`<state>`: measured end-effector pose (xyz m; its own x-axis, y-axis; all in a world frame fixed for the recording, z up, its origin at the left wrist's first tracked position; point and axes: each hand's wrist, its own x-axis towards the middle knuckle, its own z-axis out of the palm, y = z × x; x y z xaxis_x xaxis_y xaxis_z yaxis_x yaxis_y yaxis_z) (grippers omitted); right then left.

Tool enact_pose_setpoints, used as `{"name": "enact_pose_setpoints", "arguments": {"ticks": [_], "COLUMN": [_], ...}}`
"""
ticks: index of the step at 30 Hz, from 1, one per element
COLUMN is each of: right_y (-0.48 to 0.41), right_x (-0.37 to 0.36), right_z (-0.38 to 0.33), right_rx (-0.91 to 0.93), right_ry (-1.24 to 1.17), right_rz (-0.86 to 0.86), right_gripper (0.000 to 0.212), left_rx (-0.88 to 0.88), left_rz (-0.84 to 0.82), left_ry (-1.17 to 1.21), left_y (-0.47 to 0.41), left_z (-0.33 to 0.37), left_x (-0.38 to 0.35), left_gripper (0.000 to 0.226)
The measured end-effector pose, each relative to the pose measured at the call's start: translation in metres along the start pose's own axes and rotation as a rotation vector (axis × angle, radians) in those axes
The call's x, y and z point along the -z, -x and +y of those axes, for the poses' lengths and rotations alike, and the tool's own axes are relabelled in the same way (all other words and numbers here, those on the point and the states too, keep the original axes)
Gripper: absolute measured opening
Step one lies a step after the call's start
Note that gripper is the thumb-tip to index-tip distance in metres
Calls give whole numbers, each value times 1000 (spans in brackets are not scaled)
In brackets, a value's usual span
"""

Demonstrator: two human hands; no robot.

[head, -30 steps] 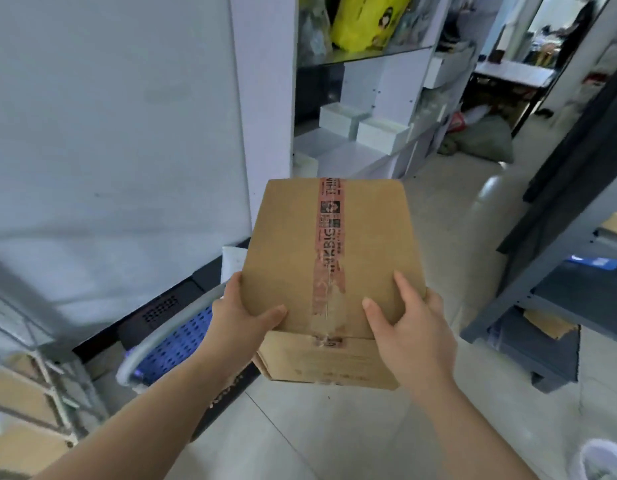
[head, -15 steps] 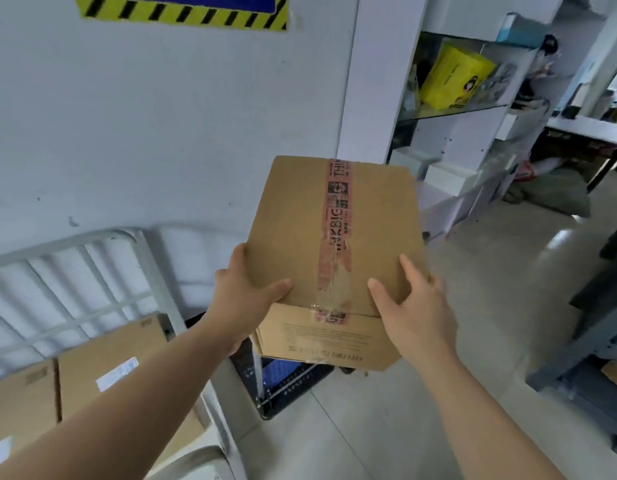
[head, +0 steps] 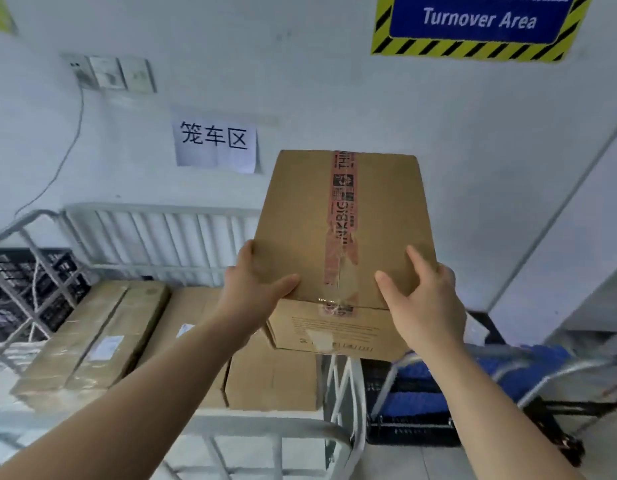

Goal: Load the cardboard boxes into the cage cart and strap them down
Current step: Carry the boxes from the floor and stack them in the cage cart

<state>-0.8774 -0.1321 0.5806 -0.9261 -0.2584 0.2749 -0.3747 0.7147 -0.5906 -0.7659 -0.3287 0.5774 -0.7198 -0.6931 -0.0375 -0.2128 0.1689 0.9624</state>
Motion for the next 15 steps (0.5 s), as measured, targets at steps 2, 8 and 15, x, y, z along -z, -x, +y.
{"name": "enact_pose_setpoints", "arguments": {"ticks": [2,8,15], "right_y": [-2,2,9], "right_x": [-25,-108,-220], "right_z": [-24,-95,-173], "right_rx": [60,172,168], "right_ry": [-26,-118,-141], "right_rz": [-49,-215,-383], "right_gripper": [68,66,67], "left_rx": [21,141,257], "left_rz": [79,262,328], "left_ry": [-20,-71,-101], "left_y": [-1,-11,-55], "left_z": [-10,-46,-108], "left_x": [30,121,219], "left_gripper": [82,86,87]}}
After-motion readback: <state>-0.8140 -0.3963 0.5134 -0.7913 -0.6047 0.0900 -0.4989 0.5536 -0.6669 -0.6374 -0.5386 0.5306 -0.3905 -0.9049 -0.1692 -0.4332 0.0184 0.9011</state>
